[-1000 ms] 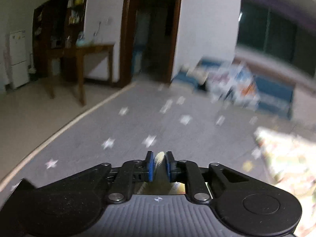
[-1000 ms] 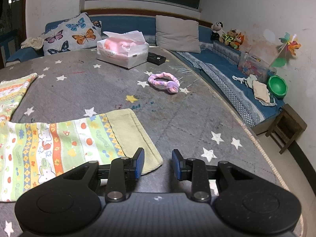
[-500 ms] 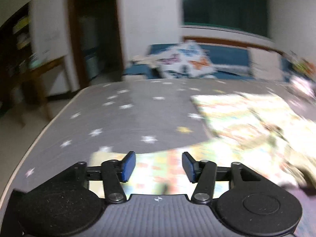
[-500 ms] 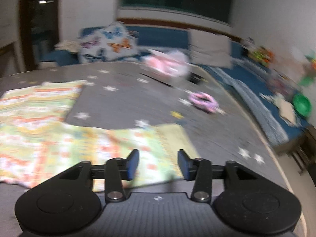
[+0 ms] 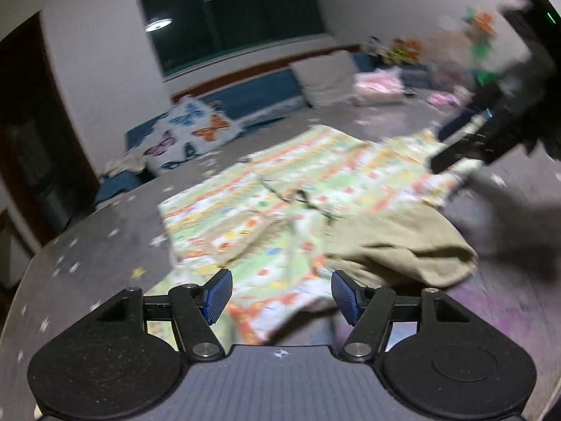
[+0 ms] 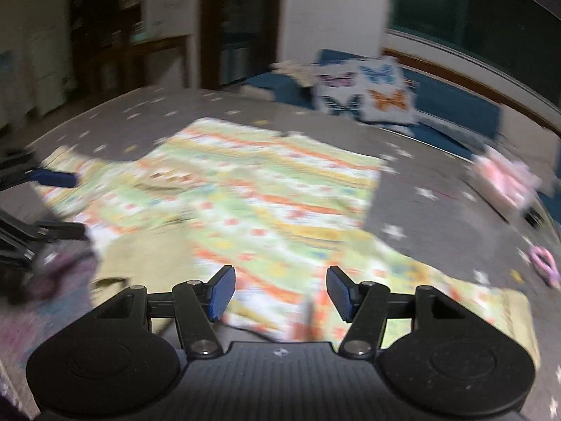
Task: Fold clothes
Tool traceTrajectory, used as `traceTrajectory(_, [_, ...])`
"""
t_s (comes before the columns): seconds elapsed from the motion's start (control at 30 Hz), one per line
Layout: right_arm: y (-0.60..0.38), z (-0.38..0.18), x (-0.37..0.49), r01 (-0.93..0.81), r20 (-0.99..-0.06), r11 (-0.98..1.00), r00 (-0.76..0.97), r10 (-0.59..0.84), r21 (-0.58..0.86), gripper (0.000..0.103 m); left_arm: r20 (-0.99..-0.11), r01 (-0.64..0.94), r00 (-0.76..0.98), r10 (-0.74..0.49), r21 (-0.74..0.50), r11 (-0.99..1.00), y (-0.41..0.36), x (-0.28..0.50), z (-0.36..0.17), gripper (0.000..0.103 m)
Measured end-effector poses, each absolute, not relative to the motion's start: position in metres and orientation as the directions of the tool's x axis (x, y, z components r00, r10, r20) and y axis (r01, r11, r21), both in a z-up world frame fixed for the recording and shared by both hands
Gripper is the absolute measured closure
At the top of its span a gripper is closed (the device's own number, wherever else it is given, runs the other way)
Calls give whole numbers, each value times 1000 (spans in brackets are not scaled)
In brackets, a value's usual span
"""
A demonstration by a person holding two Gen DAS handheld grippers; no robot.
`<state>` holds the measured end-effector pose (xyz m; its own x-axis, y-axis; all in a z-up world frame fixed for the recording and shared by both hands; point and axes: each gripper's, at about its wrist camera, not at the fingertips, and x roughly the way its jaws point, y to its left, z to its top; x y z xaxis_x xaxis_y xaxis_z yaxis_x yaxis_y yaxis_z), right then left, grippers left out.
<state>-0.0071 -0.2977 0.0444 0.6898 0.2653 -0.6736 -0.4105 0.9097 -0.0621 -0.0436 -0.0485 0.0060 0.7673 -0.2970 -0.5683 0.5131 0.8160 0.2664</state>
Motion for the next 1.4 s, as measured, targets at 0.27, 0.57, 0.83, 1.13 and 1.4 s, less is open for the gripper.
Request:
traceTrajectory(0.27, [-241, 36, 0, -526, -667, 850, 642, 377, -26, 43, -626, 564, 719, -302, 271, 780, -56, -42, -11, 58])
traceTrajectory(0.57, [-212, 9, -16, -605, -718, 791, 591, 369, -91, 43, -643, 521, 714, -276, 224, 824, -23, -42, -11, 83])
traceTrajectory(0.83, [-225, 18, -18, -594, -723, 802, 580, 376, -60, 40, -637, 293, 751, -174, 86, 952, 37, -46, 0, 45])
traceTrajectory(1.13, [-236, 16, -22, -564, -733, 823, 585, 347, -61, 66, -594, -47, 803, 54, 28, 999, 98, -33, 12, 15])
traceTrajectory(1.4, [-247, 25, -35, -554, -736, 831, 584, 341, -54, 99, -624, -213, 770, 136, -51, 976, 140, -16, 11, 18])
